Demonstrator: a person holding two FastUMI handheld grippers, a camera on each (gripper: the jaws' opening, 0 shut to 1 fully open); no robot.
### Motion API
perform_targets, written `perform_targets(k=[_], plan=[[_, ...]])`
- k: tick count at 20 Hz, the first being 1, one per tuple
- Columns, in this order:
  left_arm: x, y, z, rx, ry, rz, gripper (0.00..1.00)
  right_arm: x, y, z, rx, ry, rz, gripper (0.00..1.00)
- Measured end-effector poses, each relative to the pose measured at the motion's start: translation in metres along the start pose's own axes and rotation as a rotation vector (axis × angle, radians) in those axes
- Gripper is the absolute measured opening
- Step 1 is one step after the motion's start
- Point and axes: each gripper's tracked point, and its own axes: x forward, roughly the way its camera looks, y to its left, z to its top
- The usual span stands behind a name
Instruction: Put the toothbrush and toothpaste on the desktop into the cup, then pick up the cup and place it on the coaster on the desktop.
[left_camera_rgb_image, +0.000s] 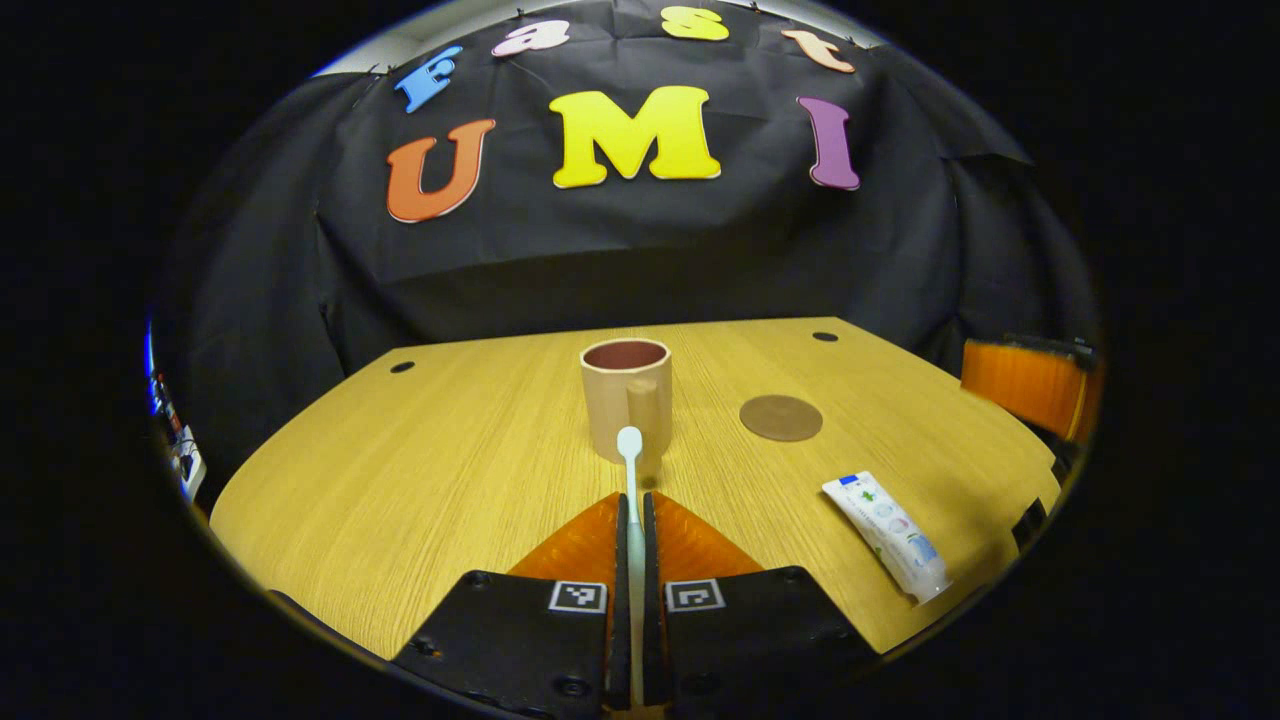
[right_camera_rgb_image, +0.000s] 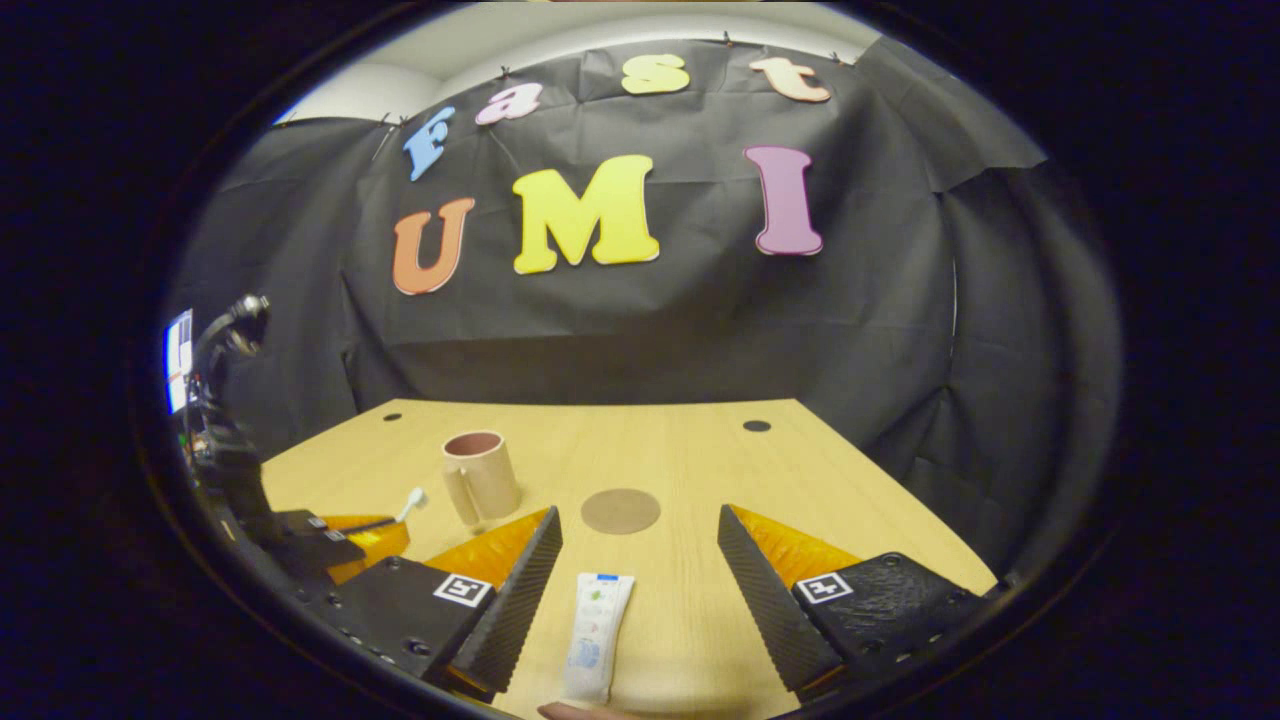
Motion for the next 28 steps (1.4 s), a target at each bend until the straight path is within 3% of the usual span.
perform_targets(k=[7,12,15,16,17,20,22,25,28], plan=[[-0.056,0.018,0.078,-0.043,-0.285,0.063,0.07,0.016,0.020,-0.071,-0.026,0.248,0.008,0.95],[-0.074,0.018,0.092,-0.047,-0.340,0.067,0.07,0.020,0.034,-0.108,-0.038,0.379,0.041,0.94],[-0.072,0.019,0.088,-0.032,-0.321,0.067,0.07,0.021,0.039,-0.122,-0.038,0.425,0.054,0.81],[-0.071,0.021,0.088,-0.034,-0.314,0.072,0.07,0.021,0.038,-0.126,-0.048,0.437,0.048,0.68],[-0.071,0.019,0.088,-0.036,-0.309,0.069,0.07,0.022,0.035,-0.130,-0.055,0.448,0.053,0.65],[-0.069,0.027,0.083,-0.043,-0.296,0.078,0.07,0.025,0.045,-0.128,-0.052,0.451,0.097,0.44],[-0.066,0.029,0.082,-0.050,-0.283,0.080,0.07,0.027,0.044,-0.127,-0.034,0.455,0.113,0.44],[-0.061,0.032,0.079,-0.062,-0.263,0.076,0.07,0.029,0.038,-0.126,-0.019,0.443,0.111,0.28],[-0.058,0.034,0.080,-0.069,-0.258,0.072,0.07,0.031,0.039,-0.111,-0.016,0.378,0.130,0.27]])
